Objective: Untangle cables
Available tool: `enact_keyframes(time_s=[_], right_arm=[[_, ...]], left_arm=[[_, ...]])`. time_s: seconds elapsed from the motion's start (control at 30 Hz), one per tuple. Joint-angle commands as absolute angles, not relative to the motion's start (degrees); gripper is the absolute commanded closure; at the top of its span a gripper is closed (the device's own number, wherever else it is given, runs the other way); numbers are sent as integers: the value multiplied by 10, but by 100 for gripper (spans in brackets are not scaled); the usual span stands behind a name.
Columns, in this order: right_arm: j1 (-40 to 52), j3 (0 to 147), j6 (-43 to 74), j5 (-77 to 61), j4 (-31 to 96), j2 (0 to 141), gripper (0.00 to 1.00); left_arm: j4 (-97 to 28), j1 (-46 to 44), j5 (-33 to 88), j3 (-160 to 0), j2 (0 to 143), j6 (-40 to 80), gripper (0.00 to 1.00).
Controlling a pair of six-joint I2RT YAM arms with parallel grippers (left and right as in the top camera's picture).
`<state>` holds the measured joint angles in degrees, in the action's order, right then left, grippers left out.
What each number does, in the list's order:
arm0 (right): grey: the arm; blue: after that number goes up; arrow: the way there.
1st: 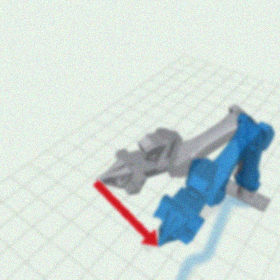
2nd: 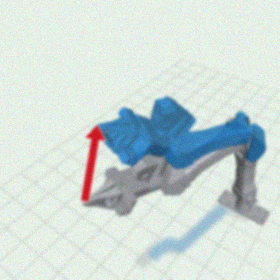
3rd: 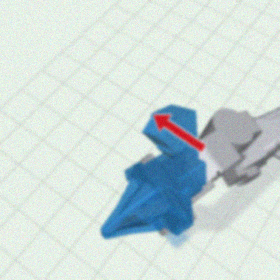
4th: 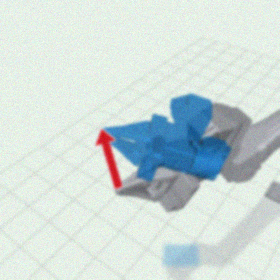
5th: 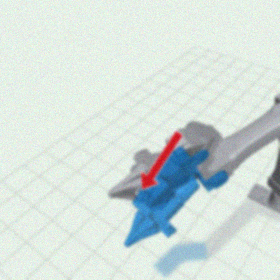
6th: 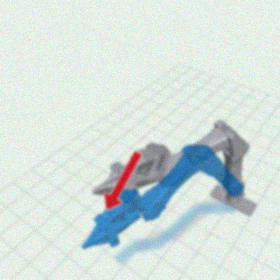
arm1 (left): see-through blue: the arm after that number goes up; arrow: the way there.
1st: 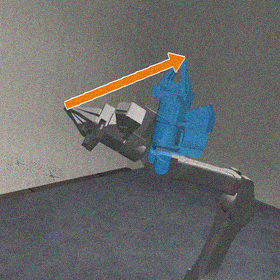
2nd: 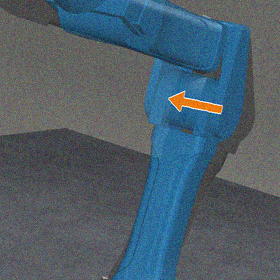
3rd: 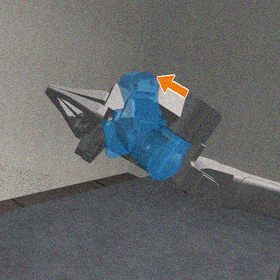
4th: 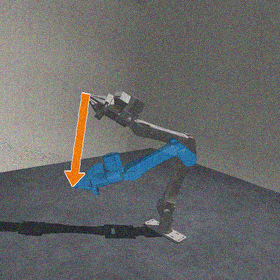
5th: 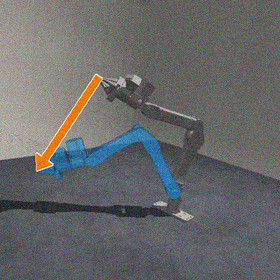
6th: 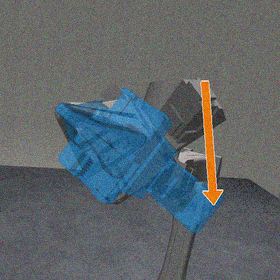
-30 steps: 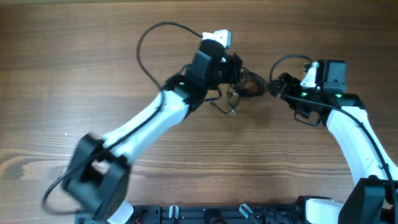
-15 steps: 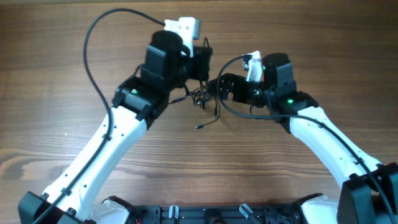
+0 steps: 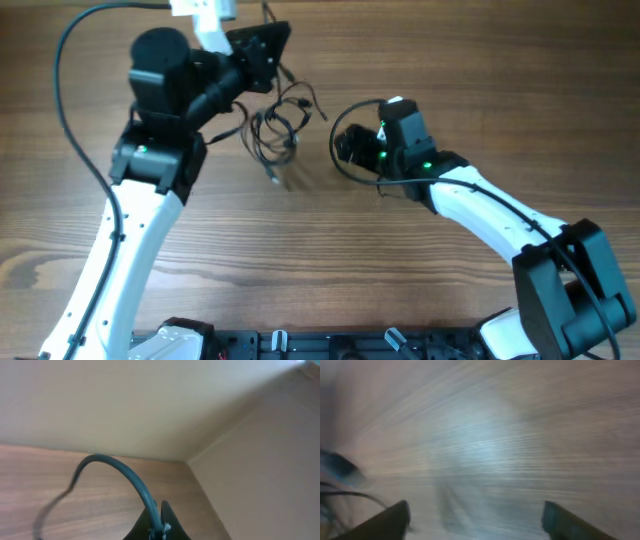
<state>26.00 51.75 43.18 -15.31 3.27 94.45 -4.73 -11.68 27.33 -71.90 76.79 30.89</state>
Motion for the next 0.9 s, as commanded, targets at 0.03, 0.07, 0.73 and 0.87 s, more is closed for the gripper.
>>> enact_keyframes(time_s=[0.03, 0.07, 0.73, 0.87], right_arm=[[283, 521, 360, -422, -10, 920, 0], [296, 521, 360, -427, -8, 920, 0], [438, 521, 483, 119, -99, 937, 88], [390, 521, 515, 153, 20, 929, 96]], left_arm=[[-72, -81, 182, -723, 757, 434, 96], [-72, -81, 155, -723, 757, 463, 96], [-42, -156, 156, -724, 754, 604, 96], [-42, -133, 156, -724, 732, 521, 96]])
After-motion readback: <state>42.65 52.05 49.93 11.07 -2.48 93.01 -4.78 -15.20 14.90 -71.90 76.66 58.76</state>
